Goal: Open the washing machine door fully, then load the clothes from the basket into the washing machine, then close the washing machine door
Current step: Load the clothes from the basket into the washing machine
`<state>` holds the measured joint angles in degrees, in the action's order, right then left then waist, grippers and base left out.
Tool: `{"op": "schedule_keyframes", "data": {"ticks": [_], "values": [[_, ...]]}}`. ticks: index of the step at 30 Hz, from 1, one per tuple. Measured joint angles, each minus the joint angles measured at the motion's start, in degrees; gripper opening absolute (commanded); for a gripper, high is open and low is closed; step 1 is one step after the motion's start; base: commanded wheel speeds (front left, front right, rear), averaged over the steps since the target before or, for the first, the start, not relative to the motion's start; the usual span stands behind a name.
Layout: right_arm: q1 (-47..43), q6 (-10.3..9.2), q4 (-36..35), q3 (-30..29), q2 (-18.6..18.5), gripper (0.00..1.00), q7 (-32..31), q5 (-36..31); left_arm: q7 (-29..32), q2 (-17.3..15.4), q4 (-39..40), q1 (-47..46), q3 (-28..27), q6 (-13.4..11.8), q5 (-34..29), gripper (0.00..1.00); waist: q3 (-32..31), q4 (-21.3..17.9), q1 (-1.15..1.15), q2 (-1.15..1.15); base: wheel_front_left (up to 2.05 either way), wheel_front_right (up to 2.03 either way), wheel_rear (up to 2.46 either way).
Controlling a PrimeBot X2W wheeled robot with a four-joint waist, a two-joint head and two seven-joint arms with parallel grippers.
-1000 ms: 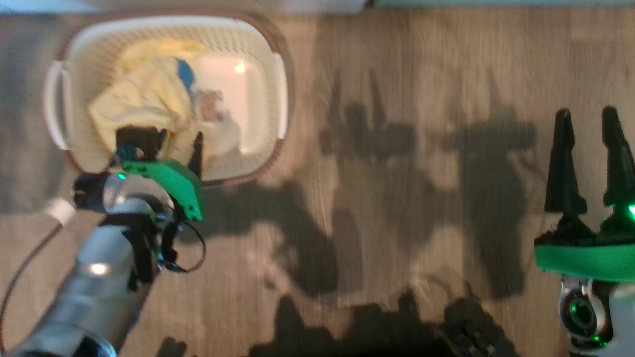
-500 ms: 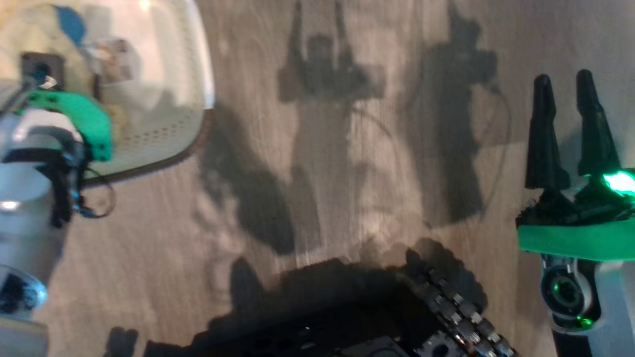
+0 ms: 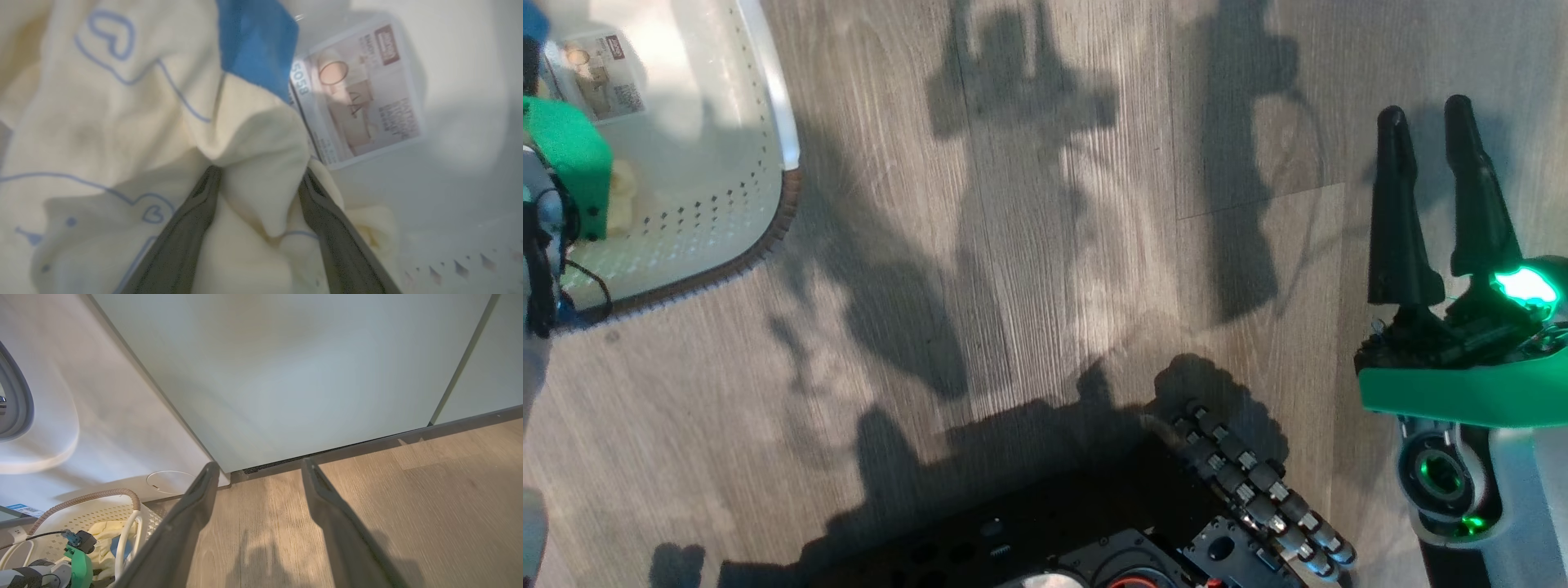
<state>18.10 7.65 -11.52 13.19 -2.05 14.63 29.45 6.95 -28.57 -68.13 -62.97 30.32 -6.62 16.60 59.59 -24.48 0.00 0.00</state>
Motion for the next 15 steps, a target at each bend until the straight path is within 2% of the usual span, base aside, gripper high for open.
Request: {"op": "schedule_keyframes", "data": {"ticks": [2,5,11,15], "values": [[-0.01,0.0,-0.03,0.02,0.0,1.0,0.0,0.38,1.55,0.12,-0.97,-0.77,0.14,-0.18,0.04,0.55,0.14,0.12,-0.01,0.0,0.0,0.0,0.0],[-0.01,0.0,-0.08,0.01,0.0,1.0,0.0,0.38,1.93,0.24,-1.27,-1.03,0.3,-0.52,0.04,0.0,0.25,0.25,0.0,0.0,0.0,0.0,0.0],[0.03,0.0,-0.93,-0.48,0.0,1.0,0.0,0.36,2.49,1.15,-1.36,-1.23,1.27,-1.51,0.04,0.0,0.32,0.76,0.0,0.0,0.0,0.0,0.0],[0.03,0.0,-1.11,-1.42,0.0,1.0,0.0,0.27,-0.11,2.03,-0.79,-1.24,1.27,-2.82,0.08,0.0,0.24,1.3,0.0,0.0,0.0,0.0,0.0]]}}
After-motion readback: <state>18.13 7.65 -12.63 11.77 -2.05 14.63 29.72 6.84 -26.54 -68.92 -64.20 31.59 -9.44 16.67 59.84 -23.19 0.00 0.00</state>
